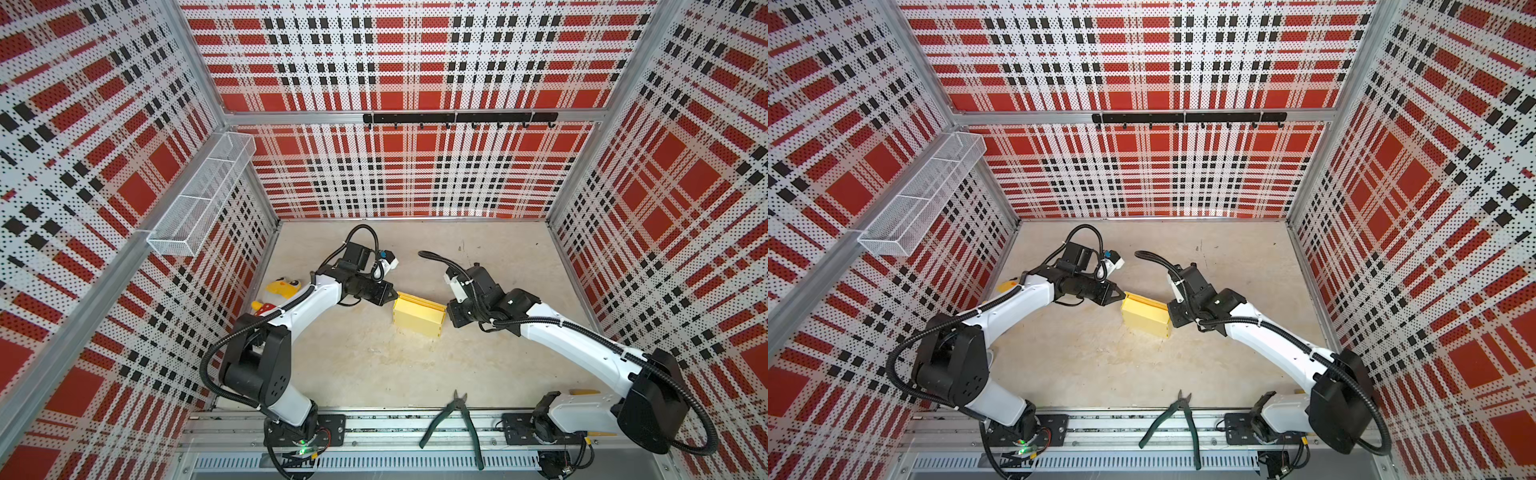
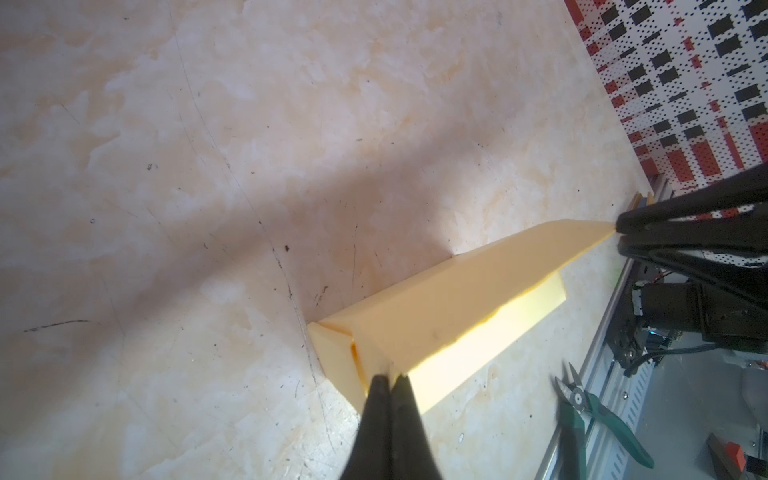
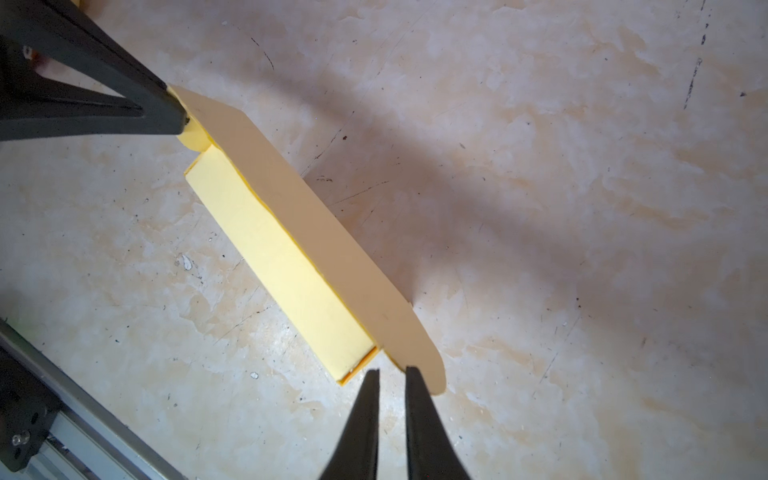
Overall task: Fold the paper box
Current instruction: 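Release and draw back the right gripper while the left gripper holds the box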
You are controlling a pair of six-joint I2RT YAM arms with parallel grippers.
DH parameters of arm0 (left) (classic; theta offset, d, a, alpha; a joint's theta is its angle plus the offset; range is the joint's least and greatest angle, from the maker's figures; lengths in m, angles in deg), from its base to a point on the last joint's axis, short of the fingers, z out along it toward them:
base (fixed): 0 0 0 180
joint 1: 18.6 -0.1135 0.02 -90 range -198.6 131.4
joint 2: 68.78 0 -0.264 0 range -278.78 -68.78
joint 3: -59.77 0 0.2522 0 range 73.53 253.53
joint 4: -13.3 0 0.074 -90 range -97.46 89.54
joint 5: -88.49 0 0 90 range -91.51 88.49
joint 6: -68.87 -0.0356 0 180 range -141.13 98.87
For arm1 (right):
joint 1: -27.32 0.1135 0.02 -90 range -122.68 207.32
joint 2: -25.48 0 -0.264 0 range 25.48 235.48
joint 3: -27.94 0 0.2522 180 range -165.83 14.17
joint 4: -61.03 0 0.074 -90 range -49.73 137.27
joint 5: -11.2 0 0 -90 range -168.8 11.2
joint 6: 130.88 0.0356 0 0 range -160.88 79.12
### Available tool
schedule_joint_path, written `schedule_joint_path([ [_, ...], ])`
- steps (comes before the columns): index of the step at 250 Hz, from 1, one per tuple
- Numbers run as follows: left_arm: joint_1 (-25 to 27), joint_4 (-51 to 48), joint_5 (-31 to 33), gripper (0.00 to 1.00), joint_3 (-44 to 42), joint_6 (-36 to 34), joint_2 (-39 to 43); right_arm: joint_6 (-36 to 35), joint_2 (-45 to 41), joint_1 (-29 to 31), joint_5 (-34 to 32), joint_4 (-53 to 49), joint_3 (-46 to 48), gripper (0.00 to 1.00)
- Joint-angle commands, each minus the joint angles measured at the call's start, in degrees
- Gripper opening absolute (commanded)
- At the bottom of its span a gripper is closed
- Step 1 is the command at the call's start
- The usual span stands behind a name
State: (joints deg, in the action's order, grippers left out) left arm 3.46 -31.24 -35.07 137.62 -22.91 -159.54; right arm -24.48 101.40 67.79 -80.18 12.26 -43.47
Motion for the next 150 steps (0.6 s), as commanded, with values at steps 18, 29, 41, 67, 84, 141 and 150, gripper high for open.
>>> schedule_joint_path([
  [18, 0.09, 0.35, 0.4, 0.0, -0.9, 0.09, 1.0, 2.93, 0.31, -0.05, 1.54, 2.92, -0.47, 0.15],
  [29, 0.12, 0.38, 0.51, 0.0, -0.9, 0.02, 1.09, 2.93, 0.54, -0.03, 1.56, 2.73, -0.48, 0.16],
  [41, 0.1, 0.38, 0.51, 0.0, -0.95, 0.05, 1.09, 2.78, 0.46, 0.02, 1.2, 2.18, -0.53, 0.21],
  [67, 0.14, 0.38, 0.4, 0.0, -0.9, 0.04, 1.05, 1.83, -0.82, -0.04, -2.55, -0.42, -1.35, 0.28],
  [84, 0.08, 0.38, 0.42, 0.0, -0.94, 0.02, 1.11, 0.69, -1.69, -0.06, -3.4, -2.31, -2.84, 0.31],
  [141, 0.08, 0.46, 0.34, 0.0, -0.96, 0.21, 0.83, -1.76, 0.1, -0.04, -3.85, -4.35, -4.62, 0.32],
  [150, 0.1, 0.49, 0.37, 0.0, -0.99, 0.11, 0.84, -1.97, 0.98, -0.09, -3.67, -4.21, -4.58, 0.32],
])
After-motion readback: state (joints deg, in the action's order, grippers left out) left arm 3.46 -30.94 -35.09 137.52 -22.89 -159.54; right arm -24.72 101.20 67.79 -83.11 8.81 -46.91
